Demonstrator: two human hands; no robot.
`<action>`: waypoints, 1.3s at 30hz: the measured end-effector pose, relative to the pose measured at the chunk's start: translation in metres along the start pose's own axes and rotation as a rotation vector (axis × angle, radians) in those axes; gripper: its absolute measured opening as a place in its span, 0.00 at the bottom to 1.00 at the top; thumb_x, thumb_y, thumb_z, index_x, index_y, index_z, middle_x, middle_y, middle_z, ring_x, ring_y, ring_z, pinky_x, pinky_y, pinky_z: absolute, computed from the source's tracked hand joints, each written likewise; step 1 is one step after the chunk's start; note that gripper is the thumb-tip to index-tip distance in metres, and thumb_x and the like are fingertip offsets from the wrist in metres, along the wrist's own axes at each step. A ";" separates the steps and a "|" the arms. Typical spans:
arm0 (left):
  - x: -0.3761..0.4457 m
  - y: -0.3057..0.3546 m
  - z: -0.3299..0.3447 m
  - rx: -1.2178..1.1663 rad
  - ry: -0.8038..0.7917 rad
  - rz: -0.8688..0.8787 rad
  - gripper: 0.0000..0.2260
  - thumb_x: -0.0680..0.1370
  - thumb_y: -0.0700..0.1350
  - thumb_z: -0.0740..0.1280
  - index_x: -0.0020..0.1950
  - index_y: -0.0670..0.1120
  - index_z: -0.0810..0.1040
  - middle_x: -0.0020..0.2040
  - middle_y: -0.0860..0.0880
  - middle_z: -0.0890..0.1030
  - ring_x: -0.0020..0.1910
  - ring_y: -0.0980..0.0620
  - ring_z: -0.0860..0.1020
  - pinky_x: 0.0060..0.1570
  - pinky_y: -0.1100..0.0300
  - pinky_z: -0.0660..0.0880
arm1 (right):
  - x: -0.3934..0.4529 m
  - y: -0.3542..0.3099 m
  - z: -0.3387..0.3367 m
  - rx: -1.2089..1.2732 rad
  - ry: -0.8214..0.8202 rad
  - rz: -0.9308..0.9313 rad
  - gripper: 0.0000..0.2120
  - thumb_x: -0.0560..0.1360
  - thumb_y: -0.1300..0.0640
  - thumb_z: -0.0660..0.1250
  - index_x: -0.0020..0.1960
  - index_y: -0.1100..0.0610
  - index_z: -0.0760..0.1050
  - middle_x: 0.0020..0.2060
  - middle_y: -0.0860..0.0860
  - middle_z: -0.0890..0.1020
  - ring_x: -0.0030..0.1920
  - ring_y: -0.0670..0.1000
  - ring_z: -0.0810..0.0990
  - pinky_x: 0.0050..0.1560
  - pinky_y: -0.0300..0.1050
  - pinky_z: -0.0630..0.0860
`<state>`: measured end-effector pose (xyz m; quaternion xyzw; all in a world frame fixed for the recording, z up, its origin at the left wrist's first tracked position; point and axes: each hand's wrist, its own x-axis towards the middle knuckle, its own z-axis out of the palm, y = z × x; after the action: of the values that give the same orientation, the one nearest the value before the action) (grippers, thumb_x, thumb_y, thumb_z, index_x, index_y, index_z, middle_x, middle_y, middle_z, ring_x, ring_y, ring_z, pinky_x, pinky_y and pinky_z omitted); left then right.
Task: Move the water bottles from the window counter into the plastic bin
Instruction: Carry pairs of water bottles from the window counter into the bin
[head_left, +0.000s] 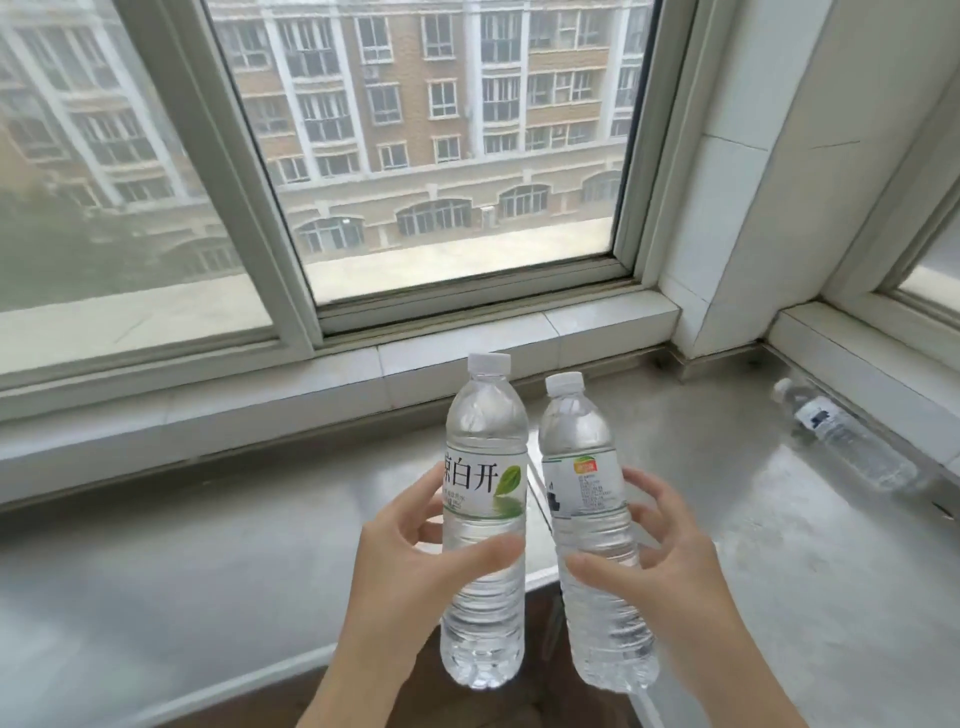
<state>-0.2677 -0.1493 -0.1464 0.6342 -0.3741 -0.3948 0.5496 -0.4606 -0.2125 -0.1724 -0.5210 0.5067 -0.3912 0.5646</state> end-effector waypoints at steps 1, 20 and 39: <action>-0.011 0.000 -0.010 -0.011 0.034 -0.007 0.29 0.59 0.38 0.83 0.47 0.66 0.80 0.42 0.64 0.85 0.40 0.59 0.81 0.31 0.75 0.74 | -0.007 -0.002 0.008 -0.004 -0.034 -0.001 0.39 0.57 0.67 0.82 0.58 0.39 0.72 0.51 0.49 0.83 0.42 0.52 0.86 0.46 0.56 0.81; -0.276 -0.040 -0.268 -0.088 0.893 -0.006 0.36 0.49 0.51 0.83 0.53 0.71 0.76 0.46 0.53 0.87 0.40 0.54 0.83 0.37 0.65 0.77 | -0.192 -0.015 0.291 -0.130 -0.947 -0.095 0.38 0.56 0.71 0.80 0.57 0.43 0.73 0.44 0.49 0.85 0.40 0.54 0.86 0.41 0.51 0.81; -0.654 -0.107 -0.464 -0.196 1.811 -0.051 0.35 0.53 0.51 0.82 0.59 0.64 0.77 0.51 0.49 0.87 0.54 0.43 0.83 0.60 0.40 0.77 | -0.586 0.037 0.578 -0.194 -1.906 -0.138 0.35 0.53 0.66 0.81 0.50 0.37 0.78 0.45 0.52 0.85 0.40 0.55 0.86 0.42 0.49 0.81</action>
<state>-0.1074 0.6440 -0.1545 0.6602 0.2499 0.2124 0.6757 -0.0030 0.4723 -0.1448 -0.6932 -0.1672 0.2081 0.6695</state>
